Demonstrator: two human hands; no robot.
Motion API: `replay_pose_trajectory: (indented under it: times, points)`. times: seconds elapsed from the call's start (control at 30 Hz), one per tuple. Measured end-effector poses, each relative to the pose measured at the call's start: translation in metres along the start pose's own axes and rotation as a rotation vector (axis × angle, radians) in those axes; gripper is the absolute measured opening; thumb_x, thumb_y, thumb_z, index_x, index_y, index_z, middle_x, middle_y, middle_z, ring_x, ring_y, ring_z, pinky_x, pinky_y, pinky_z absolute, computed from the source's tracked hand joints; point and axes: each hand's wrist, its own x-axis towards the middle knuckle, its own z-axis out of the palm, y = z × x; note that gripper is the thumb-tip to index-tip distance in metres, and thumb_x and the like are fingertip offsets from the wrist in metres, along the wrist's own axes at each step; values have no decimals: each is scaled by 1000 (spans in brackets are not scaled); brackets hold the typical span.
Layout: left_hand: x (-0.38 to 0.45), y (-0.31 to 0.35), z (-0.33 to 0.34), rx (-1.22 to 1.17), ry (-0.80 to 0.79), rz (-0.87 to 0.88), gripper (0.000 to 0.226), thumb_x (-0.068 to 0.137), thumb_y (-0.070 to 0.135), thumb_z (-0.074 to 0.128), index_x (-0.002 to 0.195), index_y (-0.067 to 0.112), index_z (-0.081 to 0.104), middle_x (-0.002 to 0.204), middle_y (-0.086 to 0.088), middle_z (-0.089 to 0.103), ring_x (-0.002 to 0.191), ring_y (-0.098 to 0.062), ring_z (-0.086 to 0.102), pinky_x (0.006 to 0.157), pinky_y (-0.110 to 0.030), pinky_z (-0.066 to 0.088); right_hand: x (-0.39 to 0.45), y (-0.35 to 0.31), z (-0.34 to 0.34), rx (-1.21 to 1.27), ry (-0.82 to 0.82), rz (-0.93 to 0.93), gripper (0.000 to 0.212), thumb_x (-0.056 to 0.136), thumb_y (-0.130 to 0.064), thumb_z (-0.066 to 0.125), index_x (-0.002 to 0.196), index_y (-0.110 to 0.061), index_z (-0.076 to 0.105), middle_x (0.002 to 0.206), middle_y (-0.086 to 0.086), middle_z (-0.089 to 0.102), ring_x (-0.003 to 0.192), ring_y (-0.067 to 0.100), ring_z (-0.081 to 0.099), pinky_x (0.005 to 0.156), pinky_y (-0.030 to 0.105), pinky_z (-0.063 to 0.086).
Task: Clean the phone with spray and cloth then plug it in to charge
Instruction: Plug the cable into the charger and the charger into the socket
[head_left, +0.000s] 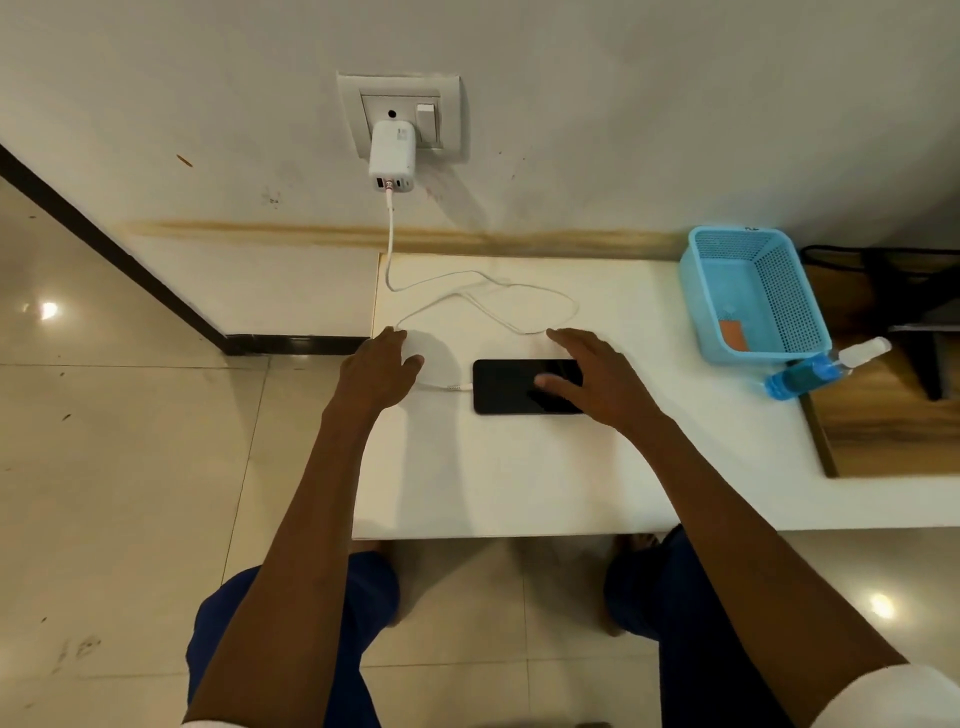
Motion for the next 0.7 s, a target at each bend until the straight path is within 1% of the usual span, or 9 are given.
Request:
replay_pose_trajectory:
  times: [0.07,0.1,0.17,0.23,0.33,0.43,0.6,0.7]
  points:
    - [-1,1,-1,-6,-1,12,59,104,37,41,155,12,26,164,-7,22,150,-29,22,121,-44,20,-9,6,-5,-17,-131,20,94,75,-73,65,152,-34,27,157,-3,33,142,19,32,114,37,28]
    - [-2,2,-2,-11,-6,14,59,105,36,41,155,11,26,164,-7,22,150,-29,22,121,-45,20,-11,9,-7,-33,-181,22,102,71,-76,67,154,-35,23,159,-3,29,144,19,27,116,37,25]
    - [-4,2,-3,-17,-15,17,58,105,34,40,156,11,24,164,-8,21,150,-30,21,122,-44,18,-14,16,-9,-82,-230,4,108,68,-75,70,155,-33,20,161,-2,25,147,19,23,118,39,23]
    - [-6,1,-5,-16,-12,20,57,106,32,40,156,11,23,164,-7,21,150,-29,20,121,-43,18,-19,23,-5,-134,-195,-24,100,73,-70,69,154,-29,25,160,-1,28,146,22,26,117,41,27]
    - [-9,2,-7,-21,-21,21,60,105,33,42,157,12,20,164,-8,22,150,-30,21,121,-45,20,-21,28,1,-157,-116,-30,88,79,-64,67,152,-29,32,155,-1,36,140,25,34,111,42,33]
    - [-10,2,-9,-57,-18,14,64,104,35,45,158,13,18,163,-9,23,149,-30,22,120,-46,21,-14,25,5,-155,-66,-12,87,80,-61,68,152,-26,33,155,-1,38,139,27,34,110,44,34]
    - [-9,-3,-13,-186,1,11,66,102,37,49,157,16,20,164,-4,23,149,-23,25,120,-41,23,1,16,10,-139,-35,10,83,84,-57,66,152,-25,32,158,-2,34,143,25,32,113,45,32]
    - [-8,-5,-12,-197,10,12,66,102,38,49,157,16,21,164,-3,23,149,-22,25,120,-40,23,10,13,9,-150,-18,21,82,84,-57,66,152,-25,33,158,-2,34,143,25,33,113,46,32]
